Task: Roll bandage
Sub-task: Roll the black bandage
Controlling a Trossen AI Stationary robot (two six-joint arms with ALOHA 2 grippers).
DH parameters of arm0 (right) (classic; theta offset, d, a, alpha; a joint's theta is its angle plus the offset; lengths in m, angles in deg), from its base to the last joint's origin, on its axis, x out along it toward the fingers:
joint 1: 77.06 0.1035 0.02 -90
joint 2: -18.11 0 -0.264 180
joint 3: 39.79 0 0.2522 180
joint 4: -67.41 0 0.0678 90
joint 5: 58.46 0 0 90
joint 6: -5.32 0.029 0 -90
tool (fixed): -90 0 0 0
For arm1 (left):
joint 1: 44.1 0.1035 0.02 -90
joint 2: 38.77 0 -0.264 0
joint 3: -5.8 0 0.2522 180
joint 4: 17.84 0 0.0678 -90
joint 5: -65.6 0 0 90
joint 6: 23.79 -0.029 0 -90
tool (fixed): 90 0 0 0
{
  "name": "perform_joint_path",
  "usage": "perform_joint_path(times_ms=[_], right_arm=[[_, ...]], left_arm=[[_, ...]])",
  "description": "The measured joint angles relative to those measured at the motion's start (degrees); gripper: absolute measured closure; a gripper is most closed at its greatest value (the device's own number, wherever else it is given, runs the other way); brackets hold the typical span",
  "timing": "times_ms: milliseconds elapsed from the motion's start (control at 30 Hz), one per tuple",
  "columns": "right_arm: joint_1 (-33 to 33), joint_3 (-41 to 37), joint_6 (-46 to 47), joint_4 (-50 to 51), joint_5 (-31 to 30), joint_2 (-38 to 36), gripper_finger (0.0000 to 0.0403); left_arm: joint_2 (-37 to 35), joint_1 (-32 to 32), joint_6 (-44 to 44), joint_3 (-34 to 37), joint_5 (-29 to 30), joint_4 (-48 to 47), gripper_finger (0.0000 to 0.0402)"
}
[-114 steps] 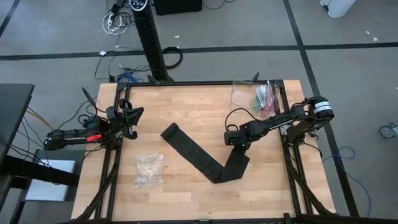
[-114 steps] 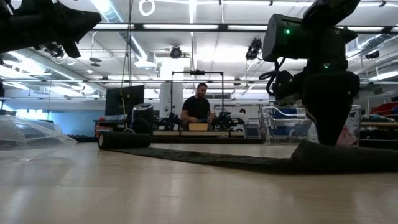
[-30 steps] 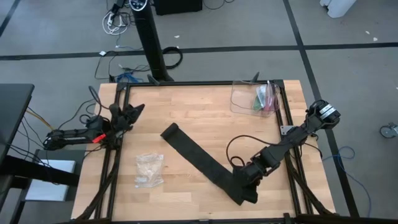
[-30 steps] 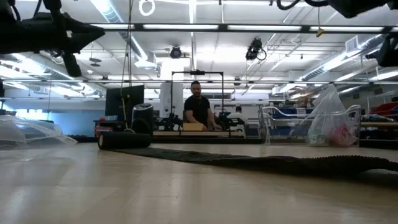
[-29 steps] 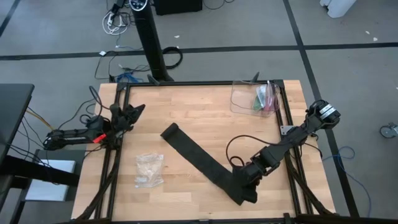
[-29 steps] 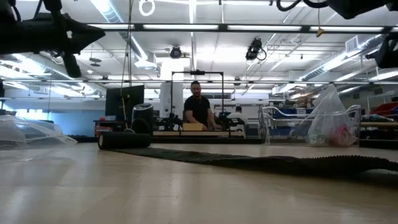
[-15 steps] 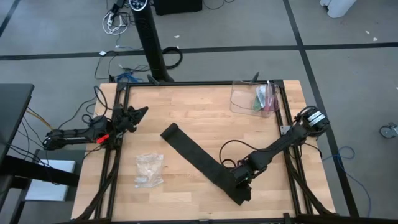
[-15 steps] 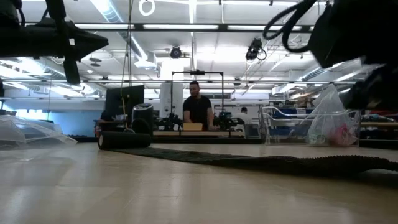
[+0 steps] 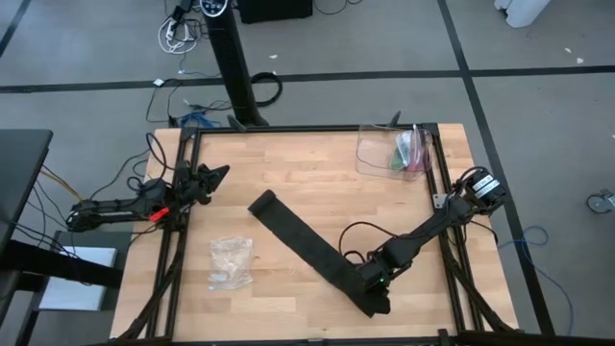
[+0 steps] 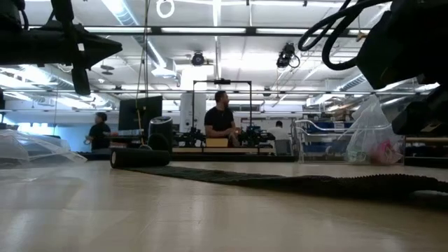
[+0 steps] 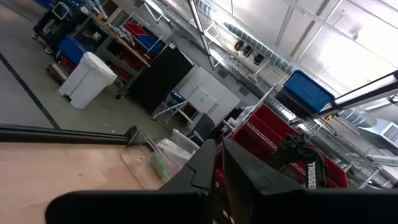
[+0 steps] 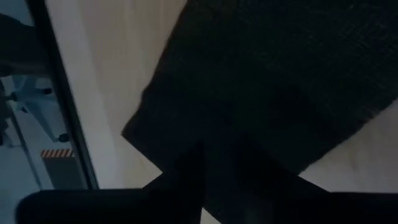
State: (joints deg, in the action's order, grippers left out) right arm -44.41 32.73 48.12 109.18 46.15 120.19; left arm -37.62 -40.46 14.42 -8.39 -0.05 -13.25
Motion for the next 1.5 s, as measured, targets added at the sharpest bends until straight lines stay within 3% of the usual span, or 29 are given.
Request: perform_joint_path(times_ms=[267, 367, 800, 1500], right_arm=[[0.00, 0.00, 0.11, 0.91, -0.55, 0.00, 0.0387], [0.27, 0.91, 0.14, 1.01, -0.71, 0.00, 0.0395], [0.67, 2.99, -2.17, 6.86, -4.93, -0.02, 0.0300], [0.74, 1.44, -5.74, 5.24, -4.15, -0.02, 0.0309]], left_arm=[[0.00, 0.00, 0.00, 0.00, -0.02, -0.09, 0.0365], [0.00, 0.00, 0.01, 0.00, -0.03, -0.09, 0.0365], [0.00, 0.00, -0.09, 0.00, -0.04, -0.22, 0.0364], [0.00, 0.00, -0.20, 0.00, -0.67, -0.28, 0.0364]])
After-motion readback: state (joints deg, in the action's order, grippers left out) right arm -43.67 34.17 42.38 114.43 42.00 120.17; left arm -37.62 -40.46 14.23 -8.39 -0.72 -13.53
